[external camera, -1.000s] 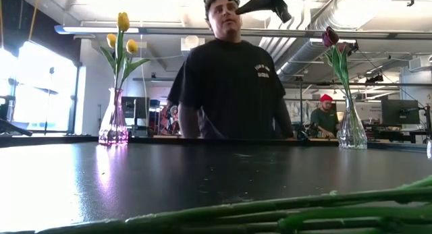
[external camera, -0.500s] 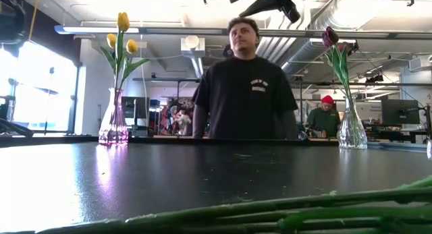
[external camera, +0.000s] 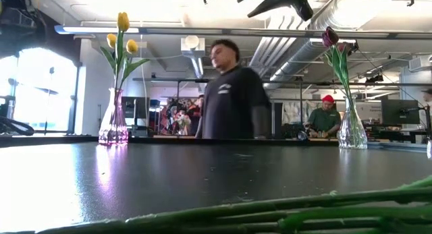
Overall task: Sort flowers into vase by color
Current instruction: Put the top white flowers into the bottom transparent vase
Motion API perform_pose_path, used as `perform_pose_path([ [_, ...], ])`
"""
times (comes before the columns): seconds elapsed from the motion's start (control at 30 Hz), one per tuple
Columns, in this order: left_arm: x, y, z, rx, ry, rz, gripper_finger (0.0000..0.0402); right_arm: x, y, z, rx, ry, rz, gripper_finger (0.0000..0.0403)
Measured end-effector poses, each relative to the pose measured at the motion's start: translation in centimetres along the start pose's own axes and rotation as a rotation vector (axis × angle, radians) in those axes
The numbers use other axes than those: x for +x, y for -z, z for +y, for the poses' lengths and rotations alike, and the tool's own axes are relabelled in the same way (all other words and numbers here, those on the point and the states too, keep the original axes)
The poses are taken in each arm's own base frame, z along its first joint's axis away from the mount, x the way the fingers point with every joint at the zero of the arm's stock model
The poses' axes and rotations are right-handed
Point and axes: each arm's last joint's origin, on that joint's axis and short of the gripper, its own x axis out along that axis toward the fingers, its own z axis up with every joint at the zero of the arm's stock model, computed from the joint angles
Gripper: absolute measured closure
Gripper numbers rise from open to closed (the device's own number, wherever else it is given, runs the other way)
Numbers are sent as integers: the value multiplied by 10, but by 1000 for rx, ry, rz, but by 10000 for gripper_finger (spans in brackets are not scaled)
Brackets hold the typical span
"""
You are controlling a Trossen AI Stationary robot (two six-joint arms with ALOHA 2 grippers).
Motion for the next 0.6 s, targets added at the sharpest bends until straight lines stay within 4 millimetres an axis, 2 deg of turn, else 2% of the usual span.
perform_pose_path([
  [0.4, -14, 2, -6, 28, 166, 12, 401, -4, 6, 2, 64, 1, 22, 258],
  [0.6, -26, -19, -4, 45, 223, -88, 401, -4, 6, 1, 82, 22, 7, 258],
])
